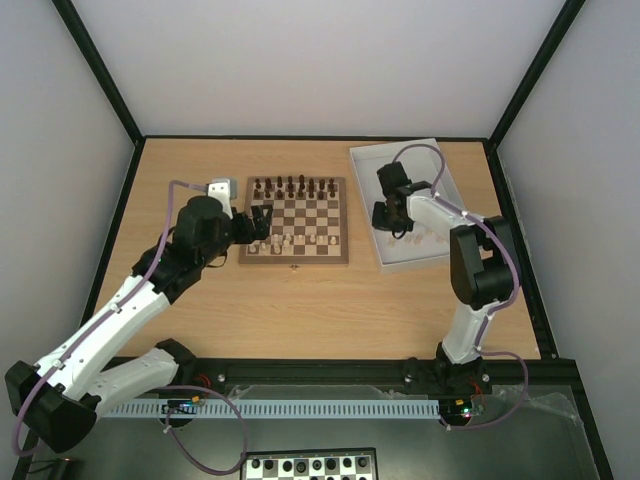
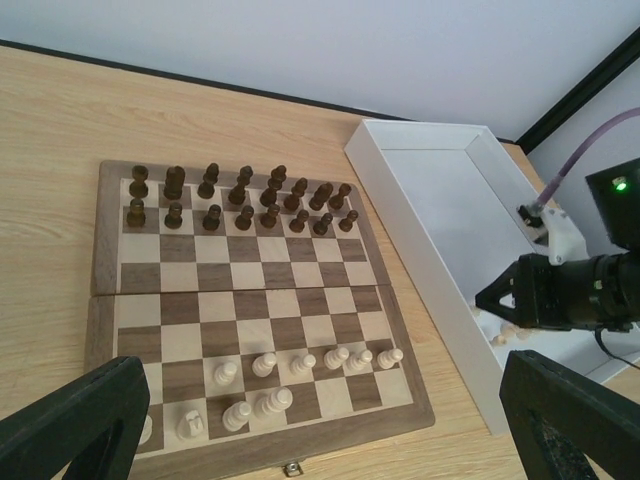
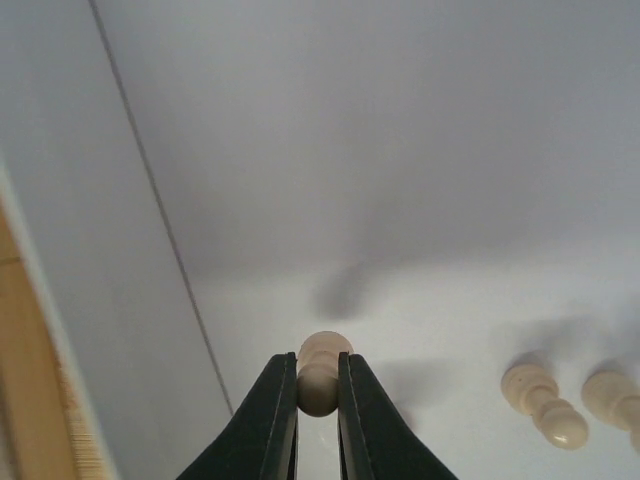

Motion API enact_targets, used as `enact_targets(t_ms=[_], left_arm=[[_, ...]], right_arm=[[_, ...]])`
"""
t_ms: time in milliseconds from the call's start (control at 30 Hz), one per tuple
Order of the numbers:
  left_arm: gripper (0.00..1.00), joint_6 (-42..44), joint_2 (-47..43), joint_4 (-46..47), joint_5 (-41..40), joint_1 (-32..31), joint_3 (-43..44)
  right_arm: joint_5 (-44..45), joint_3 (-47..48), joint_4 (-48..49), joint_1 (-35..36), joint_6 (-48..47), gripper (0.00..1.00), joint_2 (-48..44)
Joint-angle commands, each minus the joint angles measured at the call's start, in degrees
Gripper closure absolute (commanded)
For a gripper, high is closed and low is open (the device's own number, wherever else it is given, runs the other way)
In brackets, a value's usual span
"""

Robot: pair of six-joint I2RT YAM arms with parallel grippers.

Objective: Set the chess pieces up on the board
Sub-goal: Pick up the chess piece from the storage box, then place the chess piece on the chessboard.

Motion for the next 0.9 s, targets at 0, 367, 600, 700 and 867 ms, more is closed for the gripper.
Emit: enact_targets(t_ms=[0, 367, 600, 700, 867], left_arm=[[0.0, 0.9, -1.1, -1.5, -0.4, -0.1, 2.3], [0.01, 0.5, -5.0, -2.3, -1.2, -0.1, 2.3], [0.01, 0.2, -10.7, -2.9, -0.7, -0.1, 1.7], [0.01, 0.2, -12.6, -4.0, -0.9, -0.1, 1.9], [0.01, 0.1, -14.9, -5.6, -1.2, -0.2, 1.7]], right_arm=[[2.1, 5.2, -5.3, 1.1, -0.3, 0.93, -4.3], [3.3, 15.9, -11.4, 9.3, -0.9, 0.92, -5.6], [0.3, 29.4, -13.9, 18.5, -1.1, 0.93, 3.9], [-0.2, 34.5, -14.5, 21.6, -1.6, 0.93, 9.0], [-1.1, 42.9, -16.5, 25.5, -2.5, 0.93, 16.7]])
